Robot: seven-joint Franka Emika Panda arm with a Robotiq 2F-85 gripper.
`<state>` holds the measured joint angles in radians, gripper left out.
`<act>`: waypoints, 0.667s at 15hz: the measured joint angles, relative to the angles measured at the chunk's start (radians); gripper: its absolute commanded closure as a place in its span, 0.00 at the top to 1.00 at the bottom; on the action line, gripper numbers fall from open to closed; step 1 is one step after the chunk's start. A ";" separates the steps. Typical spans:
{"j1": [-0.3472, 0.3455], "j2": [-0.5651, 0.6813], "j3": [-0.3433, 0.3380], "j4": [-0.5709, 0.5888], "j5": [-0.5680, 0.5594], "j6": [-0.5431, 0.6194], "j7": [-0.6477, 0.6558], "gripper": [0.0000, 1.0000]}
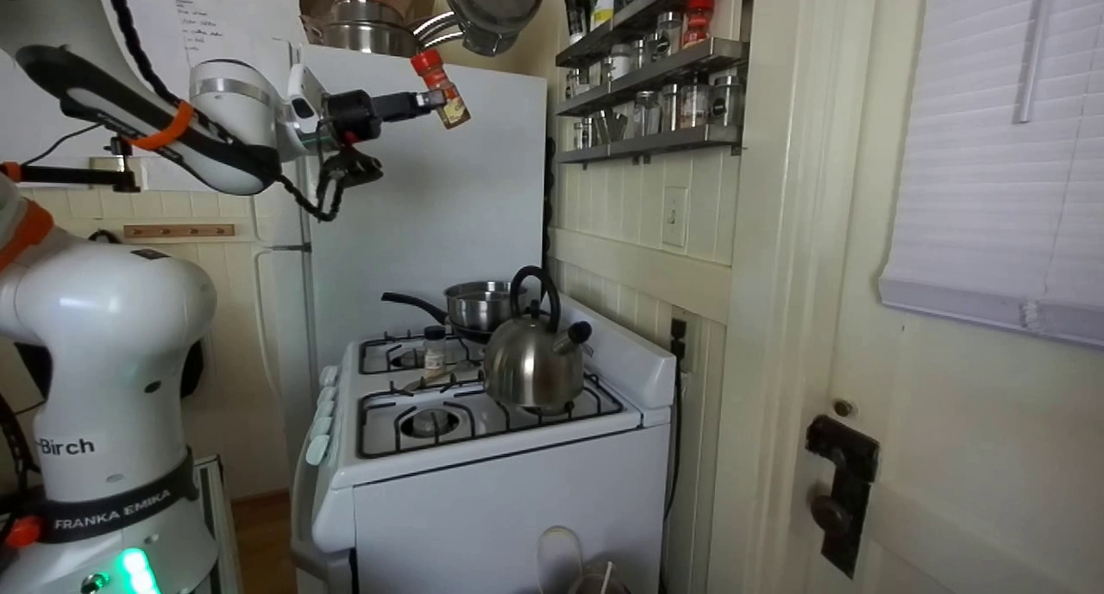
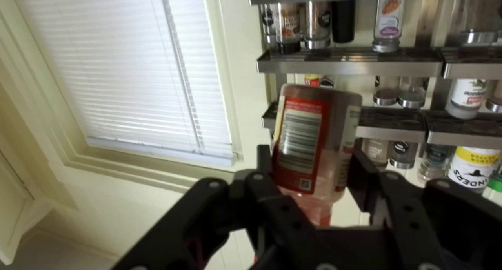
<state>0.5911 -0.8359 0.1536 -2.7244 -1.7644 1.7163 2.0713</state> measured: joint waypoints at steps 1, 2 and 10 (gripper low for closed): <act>-0.026 0.000 -0.026 0.004 -0.081 0.035 0.000 0.24; -0.053 0.000 -0.057 0.012 -0.165 0.078 0.001 0.24; -0.216 0.059 -0.340 0.206 -0.617 0.394 0.111 0.49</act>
<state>0.3746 -0.7767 -0.1866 -2.5181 -2.3815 2.1107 2.1824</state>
